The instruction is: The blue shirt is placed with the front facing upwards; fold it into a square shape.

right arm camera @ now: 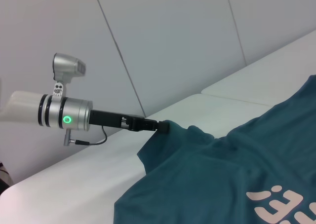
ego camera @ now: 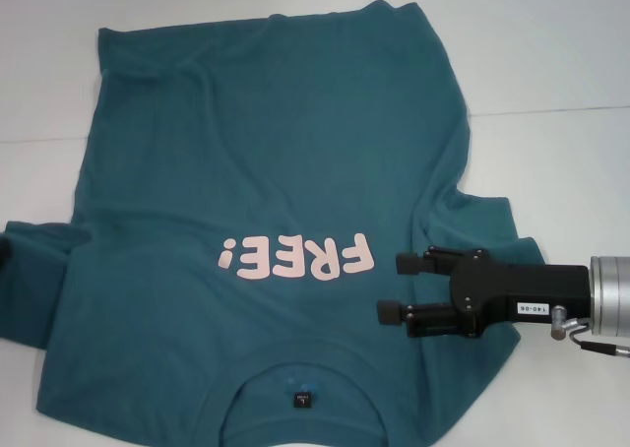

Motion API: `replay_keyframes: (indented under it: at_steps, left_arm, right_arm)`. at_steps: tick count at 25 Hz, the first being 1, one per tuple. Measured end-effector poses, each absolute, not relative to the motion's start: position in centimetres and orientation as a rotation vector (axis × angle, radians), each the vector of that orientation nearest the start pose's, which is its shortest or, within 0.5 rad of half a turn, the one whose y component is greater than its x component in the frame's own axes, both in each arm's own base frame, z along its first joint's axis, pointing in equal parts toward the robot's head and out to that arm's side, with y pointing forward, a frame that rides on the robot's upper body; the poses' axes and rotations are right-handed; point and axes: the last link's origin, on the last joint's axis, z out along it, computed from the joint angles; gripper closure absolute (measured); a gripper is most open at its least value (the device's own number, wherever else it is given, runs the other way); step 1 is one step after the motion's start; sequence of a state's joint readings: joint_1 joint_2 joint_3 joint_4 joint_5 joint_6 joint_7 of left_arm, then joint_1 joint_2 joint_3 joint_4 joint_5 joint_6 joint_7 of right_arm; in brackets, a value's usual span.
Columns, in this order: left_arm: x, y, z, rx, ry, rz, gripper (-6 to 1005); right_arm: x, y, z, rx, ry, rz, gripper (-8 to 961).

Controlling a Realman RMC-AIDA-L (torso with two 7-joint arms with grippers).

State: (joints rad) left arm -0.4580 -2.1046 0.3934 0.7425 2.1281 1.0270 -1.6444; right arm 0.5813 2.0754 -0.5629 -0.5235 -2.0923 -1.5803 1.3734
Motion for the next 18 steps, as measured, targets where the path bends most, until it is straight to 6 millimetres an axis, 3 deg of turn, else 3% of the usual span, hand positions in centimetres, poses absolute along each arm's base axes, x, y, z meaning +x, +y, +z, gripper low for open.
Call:
replay_keyframes:
  at_steps: [18]
  left_arm:
    - [-36.4, 37.2, 8.5, -1.888, -1.042, -0.341, 975]
  right_arm:
    - [26.1, 32.7, -1.6, -2.738, 0.779, 0.782, 9]
